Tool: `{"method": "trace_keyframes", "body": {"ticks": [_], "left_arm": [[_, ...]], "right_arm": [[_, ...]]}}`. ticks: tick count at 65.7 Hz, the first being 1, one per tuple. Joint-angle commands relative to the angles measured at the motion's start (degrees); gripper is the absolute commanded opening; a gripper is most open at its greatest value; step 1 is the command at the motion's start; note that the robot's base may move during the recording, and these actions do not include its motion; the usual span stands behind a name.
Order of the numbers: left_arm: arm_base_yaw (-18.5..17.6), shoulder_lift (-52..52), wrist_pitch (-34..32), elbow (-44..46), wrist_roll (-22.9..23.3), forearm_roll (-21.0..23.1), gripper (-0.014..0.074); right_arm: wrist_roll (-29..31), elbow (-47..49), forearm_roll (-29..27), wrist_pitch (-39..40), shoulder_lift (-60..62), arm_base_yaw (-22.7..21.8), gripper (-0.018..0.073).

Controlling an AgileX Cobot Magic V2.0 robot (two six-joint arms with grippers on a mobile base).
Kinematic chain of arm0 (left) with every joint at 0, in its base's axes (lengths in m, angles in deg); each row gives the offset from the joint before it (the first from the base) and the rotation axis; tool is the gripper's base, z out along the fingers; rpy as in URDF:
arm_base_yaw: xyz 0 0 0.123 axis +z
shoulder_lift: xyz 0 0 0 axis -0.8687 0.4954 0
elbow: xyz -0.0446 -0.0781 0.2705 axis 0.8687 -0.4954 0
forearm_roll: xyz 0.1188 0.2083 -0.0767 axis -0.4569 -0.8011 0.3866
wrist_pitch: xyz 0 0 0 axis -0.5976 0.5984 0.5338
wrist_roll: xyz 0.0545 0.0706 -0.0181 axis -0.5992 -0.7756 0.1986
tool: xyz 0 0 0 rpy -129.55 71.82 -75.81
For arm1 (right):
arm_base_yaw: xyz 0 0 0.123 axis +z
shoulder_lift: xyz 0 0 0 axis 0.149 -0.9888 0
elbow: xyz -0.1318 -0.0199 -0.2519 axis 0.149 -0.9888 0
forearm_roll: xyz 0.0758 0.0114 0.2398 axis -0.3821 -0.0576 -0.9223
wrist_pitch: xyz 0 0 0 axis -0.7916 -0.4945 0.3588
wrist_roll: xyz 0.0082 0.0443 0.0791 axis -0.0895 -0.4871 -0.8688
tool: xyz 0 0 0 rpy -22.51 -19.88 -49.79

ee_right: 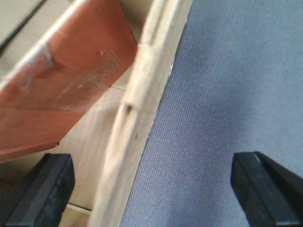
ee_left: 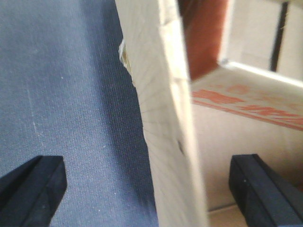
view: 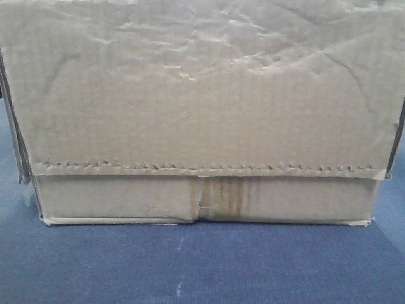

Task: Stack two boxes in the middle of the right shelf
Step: 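Close both grippers on the box walls and lift the stacked boxes, then hold the two stacked boxes raised above the table with both grippers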

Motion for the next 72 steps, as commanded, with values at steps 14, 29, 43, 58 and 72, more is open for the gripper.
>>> {"method": "trace_keyframes", "body": {"ticks": [14,29,43,58,72], "left_arm": [[0.23,1.99,0.09,-0.13,0.04,0.61,0.0331],[0.23,1.66,0.32,0.08,0.04,0.61,-0.0111],[0.23,-0.64,0.43,0.87,1.66,0.61,-0.0111],[0.23,-4.40,2.04,6.91,1.66,0.39,-0.0111],[0.23,-7.91,3.48,15.95,1.66,0.30,-0.0111]], "right_arm": [[0.10,0.47,-0.02,0.93,-1.97,0.13,0.0179],[0.10,0.47,0.20,1.72,-1.97,0.13,-0.0151],[0.10,0.60,0.62,2.00,-0.46,0.13,-0.0151],[0.10,2.47,0.62,3.87,4.51,0.13,-0.0151],[0.10,9.15,0.62,4.23,8.87,0.13,-0.0151]]}}
